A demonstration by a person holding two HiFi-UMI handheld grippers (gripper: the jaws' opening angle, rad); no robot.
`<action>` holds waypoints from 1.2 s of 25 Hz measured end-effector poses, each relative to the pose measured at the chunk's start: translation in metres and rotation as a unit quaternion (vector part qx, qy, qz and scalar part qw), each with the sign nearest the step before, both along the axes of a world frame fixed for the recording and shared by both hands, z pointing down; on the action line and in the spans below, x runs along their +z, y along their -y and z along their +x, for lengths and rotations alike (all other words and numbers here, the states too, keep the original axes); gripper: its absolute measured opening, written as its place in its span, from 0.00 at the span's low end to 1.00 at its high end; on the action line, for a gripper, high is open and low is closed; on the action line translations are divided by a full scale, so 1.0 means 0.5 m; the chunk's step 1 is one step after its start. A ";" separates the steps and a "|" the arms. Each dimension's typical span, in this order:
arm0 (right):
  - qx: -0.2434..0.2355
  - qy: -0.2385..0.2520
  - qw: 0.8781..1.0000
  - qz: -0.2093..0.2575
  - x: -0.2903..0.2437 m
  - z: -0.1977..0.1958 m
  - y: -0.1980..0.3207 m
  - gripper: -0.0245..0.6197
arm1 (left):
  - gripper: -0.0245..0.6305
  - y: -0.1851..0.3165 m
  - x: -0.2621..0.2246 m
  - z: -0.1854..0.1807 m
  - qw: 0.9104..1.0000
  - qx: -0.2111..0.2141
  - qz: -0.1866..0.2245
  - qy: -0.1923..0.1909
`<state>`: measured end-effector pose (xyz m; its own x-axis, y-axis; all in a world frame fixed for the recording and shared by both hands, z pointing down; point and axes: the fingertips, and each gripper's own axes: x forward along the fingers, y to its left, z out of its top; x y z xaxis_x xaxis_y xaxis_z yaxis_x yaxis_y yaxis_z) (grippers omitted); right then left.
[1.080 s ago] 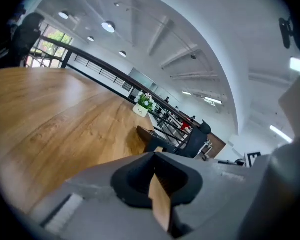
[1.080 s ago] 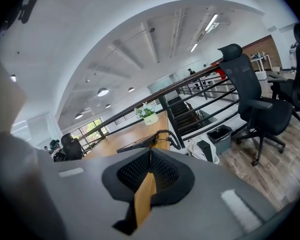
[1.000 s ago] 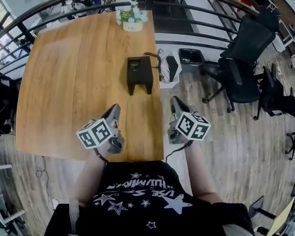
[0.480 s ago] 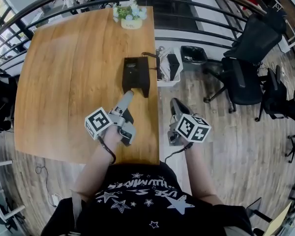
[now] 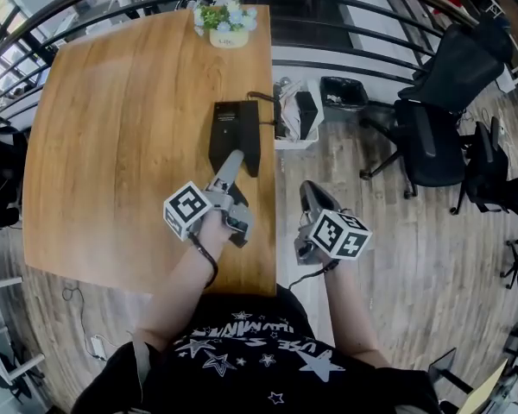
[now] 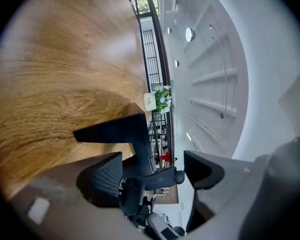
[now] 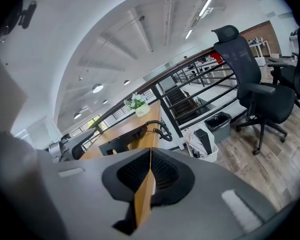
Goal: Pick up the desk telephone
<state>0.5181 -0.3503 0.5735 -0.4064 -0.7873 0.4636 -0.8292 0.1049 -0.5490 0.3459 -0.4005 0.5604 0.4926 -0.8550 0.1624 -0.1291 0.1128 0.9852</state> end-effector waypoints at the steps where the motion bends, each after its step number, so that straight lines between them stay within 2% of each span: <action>1: -0.001 0.002 1.000 -0.002 0.004 0.000 0.001 0.05 | 0.64 0.006 0.003 0.001 1.000 -0.006 -0.002 0.000; 15: -0.013 0.013 1.000 -0.016 0.029 0.001 0.016 0.05 | 0.64 0.060 0.046 -0.008 0.997 -0.065 -0.025 0.024; 23: -0.011 0.019 1.000 -0.021 0.035 0.007 0.015 0.05 | 0.64 0.077 0.056 -0.003 0.996 -0.080 -0.041 0.021; 27: -0.007 0.017 1.000 -0.023 0.038 0.015 0.016 0.05 | 0.64 0.089 0.073 -0.012 0.993 -0.097 -0.064 0.002; 30: -0.005 0.015 1.000 -0.025 0.040 0.022 0.015 0.05 | 0.64 0.094 0.083 -0.013 0.993 -0.094 -0.072 0.006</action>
<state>0.5290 -0.3576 0.5936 -0.4283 -0.7599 0.4890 -0.8110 0.0845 -0.5789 0.3393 -0.4475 0.6017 0.3229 -0.8995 0.2942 -0.1042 0.2752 0.9557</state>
